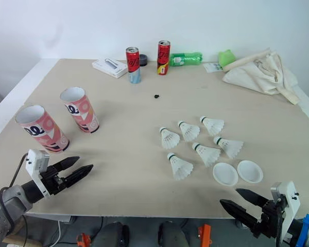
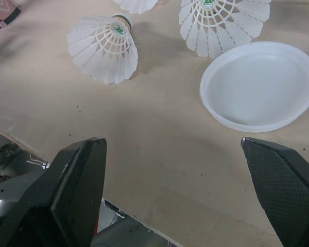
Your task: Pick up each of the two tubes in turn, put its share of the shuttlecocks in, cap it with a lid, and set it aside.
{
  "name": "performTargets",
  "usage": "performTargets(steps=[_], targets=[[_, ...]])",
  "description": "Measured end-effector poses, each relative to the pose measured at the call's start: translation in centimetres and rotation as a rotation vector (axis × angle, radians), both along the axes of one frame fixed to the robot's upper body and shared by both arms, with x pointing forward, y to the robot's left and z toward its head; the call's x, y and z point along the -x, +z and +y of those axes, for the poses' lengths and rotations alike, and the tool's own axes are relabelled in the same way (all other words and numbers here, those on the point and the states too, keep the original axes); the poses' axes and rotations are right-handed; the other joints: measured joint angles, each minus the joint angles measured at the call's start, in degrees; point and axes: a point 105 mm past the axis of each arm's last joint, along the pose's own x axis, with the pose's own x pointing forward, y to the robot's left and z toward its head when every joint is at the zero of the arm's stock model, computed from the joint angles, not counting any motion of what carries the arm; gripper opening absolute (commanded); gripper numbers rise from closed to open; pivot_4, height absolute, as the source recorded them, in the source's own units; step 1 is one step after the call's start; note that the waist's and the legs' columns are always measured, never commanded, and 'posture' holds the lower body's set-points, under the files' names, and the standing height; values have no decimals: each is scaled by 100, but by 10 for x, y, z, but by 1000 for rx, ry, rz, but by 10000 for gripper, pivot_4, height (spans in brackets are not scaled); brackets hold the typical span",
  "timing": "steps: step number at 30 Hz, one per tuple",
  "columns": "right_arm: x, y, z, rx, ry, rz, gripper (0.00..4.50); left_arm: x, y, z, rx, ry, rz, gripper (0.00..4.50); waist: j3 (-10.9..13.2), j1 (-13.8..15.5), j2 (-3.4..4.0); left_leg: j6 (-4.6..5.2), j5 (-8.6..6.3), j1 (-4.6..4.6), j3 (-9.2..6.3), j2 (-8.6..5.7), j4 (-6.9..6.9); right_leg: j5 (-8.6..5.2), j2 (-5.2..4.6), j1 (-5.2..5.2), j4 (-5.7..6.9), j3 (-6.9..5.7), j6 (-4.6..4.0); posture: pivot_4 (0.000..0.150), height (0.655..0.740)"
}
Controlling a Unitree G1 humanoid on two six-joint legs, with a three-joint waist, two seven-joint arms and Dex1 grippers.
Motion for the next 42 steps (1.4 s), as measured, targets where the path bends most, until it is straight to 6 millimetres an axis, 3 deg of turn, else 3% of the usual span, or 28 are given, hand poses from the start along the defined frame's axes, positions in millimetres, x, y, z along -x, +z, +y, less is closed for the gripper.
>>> performTargets(steps=[7, 14, 15, 18, 23, 30, 35, 42], targets=[[2, 1, 3, -4, 8, 3, 45000, -10, 11, -21, 44, -88, -20, 44169, -1, 18, 2, 1, 1, 0, -1, -4, 3, 7, 6, 4, 1, 1, 11, 1500, 7324], [6, 5, 6, -2, 20, 1, 45000, -10, 18, -28, 97, -132, -30, 44169, -1, 1, 4, 1, 0, -1, -1, -2, 2, 6, 7, 2, 1, 1, 12, 1500, 7324], [8, 17, 16, 11, 71, -24, 45000, -5, 28, -38, 158, -230, -84, 44169, -3, 2, 6, 0, 0, 2, -1, -2, 3, 8, 18, 5, 2, 0, 12, 1500, 7324], [10, 37, 34, 26, 186, -60, 45000, 3, 39, -45, 183, -330, -169, 44169, -3, 2, 5, 1, 1, 3, 0, -3, 5, 9, 20, 5, 2, 2, 14, 1500, 7324], [6, 71, 72, -29, 396, -151, 45000, 5, 44, -44, 202, -332, -227, 44169, -1, -4, -2, 1, 1, 6, 1, -2, 7, 14, 26, 9, 2, 6, 17, 1500, 7324], [-21, 105, 126, -186, 650, -284, 45000, 16, 37, -24, 256, -108, -199, 44169, 17, -17, -46, 1, 1, 3, 0, -3, 10, 17, 22, 8, 0, 8, 19, 1500, 7324], [-44, 98, 145, -250, 715, -257, 45000, 28, 37, -7, 251, 63, -200, 44169, 15, 13, -51, 2, 1, -6, -4, -9, 11, 18, 14, 6, -2, 3, 16, 1500, 7324], [-79, 83, 176, -265, 762, -267, 45000, 52, 44, 27, 235, 436, -224, 44169, 15, -6, -54, 6, -2, -7, -3, -6, 13, 34, 7, 4, -4, 3, -10, 1500, 7324]])
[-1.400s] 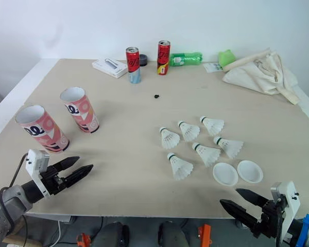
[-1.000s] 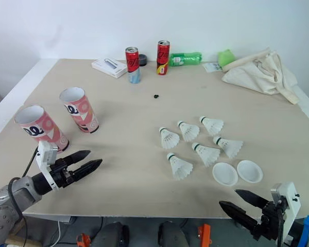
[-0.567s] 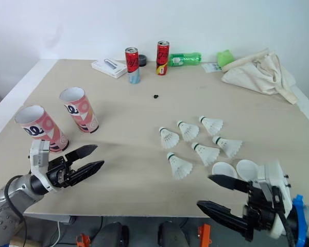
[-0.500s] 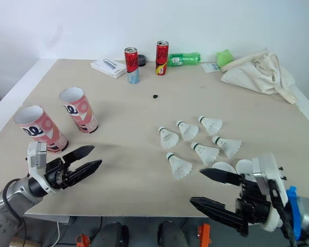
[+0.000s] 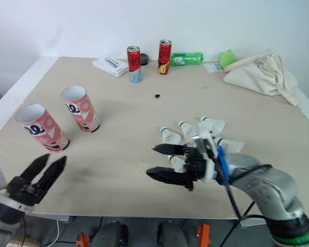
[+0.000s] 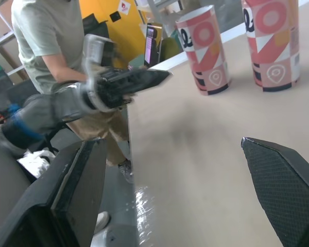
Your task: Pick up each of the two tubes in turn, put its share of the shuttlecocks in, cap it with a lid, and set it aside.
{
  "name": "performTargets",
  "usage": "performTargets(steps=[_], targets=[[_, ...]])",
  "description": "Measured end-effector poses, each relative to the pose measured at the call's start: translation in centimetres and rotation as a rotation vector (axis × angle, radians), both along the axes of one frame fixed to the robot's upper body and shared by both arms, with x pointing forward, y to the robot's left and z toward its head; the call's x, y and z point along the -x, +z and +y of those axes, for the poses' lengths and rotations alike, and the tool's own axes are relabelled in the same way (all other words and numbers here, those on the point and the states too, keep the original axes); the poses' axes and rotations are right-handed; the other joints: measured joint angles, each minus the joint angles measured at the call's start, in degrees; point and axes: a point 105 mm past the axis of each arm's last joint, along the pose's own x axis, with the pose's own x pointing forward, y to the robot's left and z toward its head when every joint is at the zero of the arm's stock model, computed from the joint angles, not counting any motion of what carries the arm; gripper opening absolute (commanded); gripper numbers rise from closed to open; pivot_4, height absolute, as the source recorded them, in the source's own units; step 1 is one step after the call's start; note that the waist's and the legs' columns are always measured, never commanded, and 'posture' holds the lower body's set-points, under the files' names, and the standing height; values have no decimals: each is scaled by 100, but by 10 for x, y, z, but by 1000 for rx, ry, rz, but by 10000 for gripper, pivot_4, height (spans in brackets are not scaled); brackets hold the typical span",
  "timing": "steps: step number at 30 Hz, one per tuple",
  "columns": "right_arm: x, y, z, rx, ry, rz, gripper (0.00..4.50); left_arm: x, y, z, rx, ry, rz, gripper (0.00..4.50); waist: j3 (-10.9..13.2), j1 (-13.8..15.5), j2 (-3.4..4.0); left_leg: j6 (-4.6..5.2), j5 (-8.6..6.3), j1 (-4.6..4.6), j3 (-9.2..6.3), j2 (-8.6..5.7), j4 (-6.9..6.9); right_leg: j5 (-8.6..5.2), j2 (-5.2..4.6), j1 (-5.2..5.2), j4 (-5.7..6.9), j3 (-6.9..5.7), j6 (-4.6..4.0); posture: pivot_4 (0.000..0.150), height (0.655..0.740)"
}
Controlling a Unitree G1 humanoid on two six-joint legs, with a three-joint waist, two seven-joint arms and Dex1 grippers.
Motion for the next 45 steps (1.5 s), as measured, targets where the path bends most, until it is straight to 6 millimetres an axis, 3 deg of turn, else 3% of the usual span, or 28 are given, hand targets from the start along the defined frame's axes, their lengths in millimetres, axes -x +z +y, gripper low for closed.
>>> performTargets(steps=[6, 9, 21, 33, 45], targets=[[-27, -3, 18, 29, -51, -84, 45000, 3, 8, 30, -89, 224, -21, 44169, 0, 5, 3, 0, 8, 1, -5, 3, 1, 9, 17, 0, 4, -8, -13, 1500, 7324], [-29, -5, 22, 56, -50, -112, 45000, 0, 11, 35, -139, 260, -43, 44169, -2, 6, 3, -1, 9, 1, -5, 1, 1, 13, 16, 0, 4, -9, -19, 1500, 7324], [-25, -18, 22, 88, -85, -134, 45000, -40, -26, 60, -281, 308, 40, 44169, -2, -1, 3, 0, 9, -1, -4, 4, 0, 15, 14, -3, 6, -12, -22, 1500, 7324], [-23, -15, 14, 85, -166, -145, 45000, -79, -40, 67, -365, 280, 73, 44169, -2, -4, 3, 0, 9, -2, -1, 7, -1, 16, -5, -5, 6, -9, -22, 1500, 7324], [-18, -17, 12, 84, -177, -123, 45000, -96, -49, 69, -379, 258, 78, 44169, -2, -5, 3, -1, 9, -2, -3, 7, -1, 17, -9, -4, 7, -13, -22, 1500, 7324]])
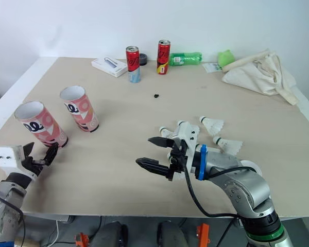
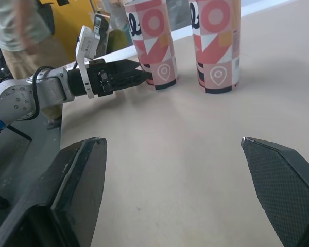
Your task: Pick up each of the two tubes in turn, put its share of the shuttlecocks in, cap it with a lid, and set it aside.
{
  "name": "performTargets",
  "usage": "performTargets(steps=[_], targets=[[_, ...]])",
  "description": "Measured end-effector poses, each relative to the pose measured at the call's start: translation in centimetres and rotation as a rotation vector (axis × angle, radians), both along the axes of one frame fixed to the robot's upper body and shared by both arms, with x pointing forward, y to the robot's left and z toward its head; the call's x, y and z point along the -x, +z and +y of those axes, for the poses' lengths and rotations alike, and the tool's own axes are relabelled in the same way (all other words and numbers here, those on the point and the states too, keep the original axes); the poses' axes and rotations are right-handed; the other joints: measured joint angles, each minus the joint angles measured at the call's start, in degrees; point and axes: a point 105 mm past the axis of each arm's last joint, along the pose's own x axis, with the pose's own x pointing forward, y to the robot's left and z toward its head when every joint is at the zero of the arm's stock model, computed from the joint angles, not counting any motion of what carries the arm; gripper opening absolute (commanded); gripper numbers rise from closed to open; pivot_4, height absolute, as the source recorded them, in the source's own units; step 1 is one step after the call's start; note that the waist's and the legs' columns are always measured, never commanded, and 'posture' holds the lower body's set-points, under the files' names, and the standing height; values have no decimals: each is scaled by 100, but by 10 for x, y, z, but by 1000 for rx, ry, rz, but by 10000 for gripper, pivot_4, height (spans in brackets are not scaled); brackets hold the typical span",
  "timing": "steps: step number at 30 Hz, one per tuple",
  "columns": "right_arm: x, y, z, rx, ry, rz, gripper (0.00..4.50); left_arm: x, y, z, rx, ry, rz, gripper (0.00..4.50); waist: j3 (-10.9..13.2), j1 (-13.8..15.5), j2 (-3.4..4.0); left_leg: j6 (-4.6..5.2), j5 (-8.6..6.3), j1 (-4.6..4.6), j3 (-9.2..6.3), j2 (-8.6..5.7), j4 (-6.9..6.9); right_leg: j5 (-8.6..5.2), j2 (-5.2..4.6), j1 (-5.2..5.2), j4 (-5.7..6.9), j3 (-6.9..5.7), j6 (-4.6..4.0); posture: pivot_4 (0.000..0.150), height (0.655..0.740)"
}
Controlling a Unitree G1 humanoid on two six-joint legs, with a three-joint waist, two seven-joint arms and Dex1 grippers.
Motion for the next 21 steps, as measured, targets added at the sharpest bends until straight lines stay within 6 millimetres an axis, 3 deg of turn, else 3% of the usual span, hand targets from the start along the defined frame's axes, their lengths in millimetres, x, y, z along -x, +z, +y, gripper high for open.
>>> performTargets(steps=[9, 21], targets=[[0, -1, 0, 4, 2, 7, 45000, -16, 10, -10, -36, -53, -44, 44169, 0, 0, -1, 0, 0, -2, -1, 0, 0, 0, -2, 0, 0, -1, 0, 1500, 7324], [2, -1, -1, 9, 1, 16, 45000, -31, 17, -4, -46, -31, -73, 44169, 0, -1, -1, 0, 0, -2, -1, 0, 0, 0, -2, 0, 0, -2, 1, 1500, 7324]])
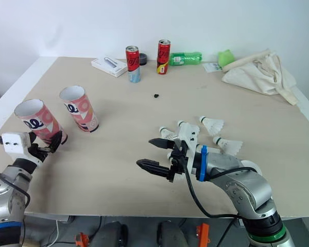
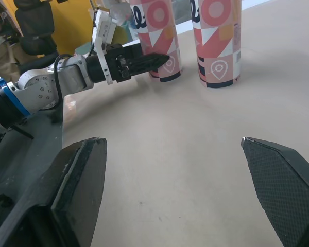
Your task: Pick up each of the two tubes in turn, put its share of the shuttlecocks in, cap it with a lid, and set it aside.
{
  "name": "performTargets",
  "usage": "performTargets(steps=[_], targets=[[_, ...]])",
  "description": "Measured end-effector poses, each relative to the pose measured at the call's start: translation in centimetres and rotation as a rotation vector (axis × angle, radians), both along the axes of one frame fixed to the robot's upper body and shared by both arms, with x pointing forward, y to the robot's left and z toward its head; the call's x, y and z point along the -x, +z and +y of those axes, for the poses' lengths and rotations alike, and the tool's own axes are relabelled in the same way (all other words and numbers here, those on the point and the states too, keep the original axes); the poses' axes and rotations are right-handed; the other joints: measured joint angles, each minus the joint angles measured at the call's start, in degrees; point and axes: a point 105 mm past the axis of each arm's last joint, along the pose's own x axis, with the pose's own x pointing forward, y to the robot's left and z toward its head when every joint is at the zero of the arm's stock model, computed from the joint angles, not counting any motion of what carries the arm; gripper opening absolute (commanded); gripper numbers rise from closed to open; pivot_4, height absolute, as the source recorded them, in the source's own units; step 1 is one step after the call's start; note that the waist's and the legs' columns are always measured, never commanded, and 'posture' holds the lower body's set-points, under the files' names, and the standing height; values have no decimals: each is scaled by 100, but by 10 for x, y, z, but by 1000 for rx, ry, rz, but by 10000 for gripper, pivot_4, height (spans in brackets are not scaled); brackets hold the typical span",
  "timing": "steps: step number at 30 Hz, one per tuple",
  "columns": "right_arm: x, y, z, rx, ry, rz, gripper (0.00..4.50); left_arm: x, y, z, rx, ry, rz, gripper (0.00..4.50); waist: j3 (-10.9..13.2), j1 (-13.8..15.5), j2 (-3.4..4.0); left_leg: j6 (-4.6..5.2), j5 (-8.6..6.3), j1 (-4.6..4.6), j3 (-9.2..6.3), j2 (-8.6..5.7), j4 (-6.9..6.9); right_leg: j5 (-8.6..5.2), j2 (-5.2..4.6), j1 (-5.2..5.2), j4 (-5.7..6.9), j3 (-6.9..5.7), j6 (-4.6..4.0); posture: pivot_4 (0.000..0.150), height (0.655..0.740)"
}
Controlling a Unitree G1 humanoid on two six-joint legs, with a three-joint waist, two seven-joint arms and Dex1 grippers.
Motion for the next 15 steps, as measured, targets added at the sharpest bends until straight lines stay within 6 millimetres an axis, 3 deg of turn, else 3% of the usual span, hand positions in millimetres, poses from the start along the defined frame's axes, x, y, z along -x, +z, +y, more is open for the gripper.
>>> performTargets(steps=[15], targets=[[2, -5, -1, 15, -20, 9, 45000, -15, 16, -3, -44, -23, -42, 44169, 0, -4, 0, -1, -1, -1, -1, 0, 0, 1, -1, 0, 0, -1, 2, 1500, 7324]])
